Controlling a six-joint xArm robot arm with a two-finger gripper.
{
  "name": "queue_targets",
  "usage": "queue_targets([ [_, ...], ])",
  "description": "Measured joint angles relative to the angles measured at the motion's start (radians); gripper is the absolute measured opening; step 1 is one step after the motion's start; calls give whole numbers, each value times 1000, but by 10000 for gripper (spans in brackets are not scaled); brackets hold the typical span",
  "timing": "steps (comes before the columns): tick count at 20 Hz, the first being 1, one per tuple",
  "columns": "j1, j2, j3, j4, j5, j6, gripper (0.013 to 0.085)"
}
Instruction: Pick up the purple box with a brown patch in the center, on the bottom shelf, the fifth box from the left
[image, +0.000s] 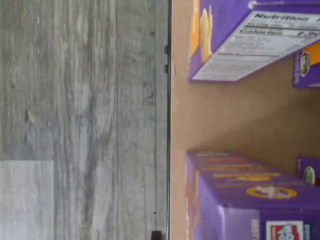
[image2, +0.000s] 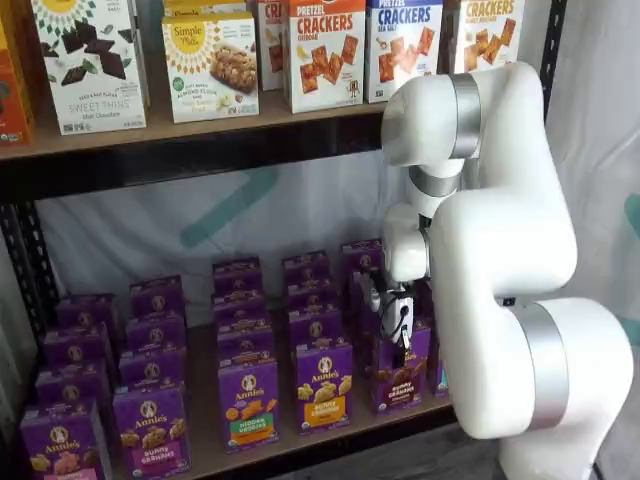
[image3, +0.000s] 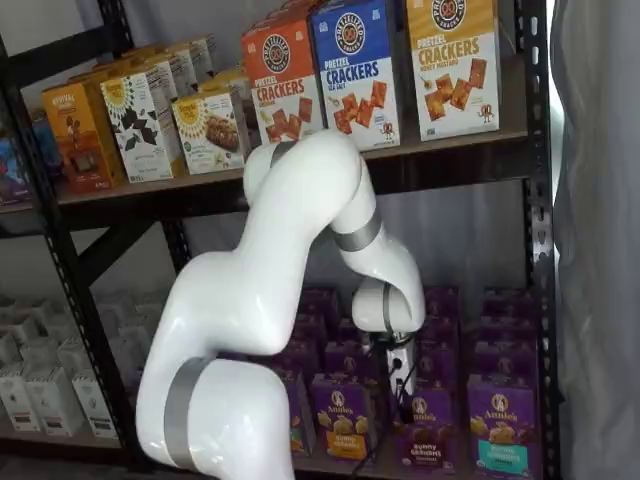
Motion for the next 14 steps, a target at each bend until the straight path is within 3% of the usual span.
queue_targets([
  [7, 4, -1, 21, 50, -53, -43, 450],
  [14, 3, -3, 31, 81, -84, -73, 450],
])
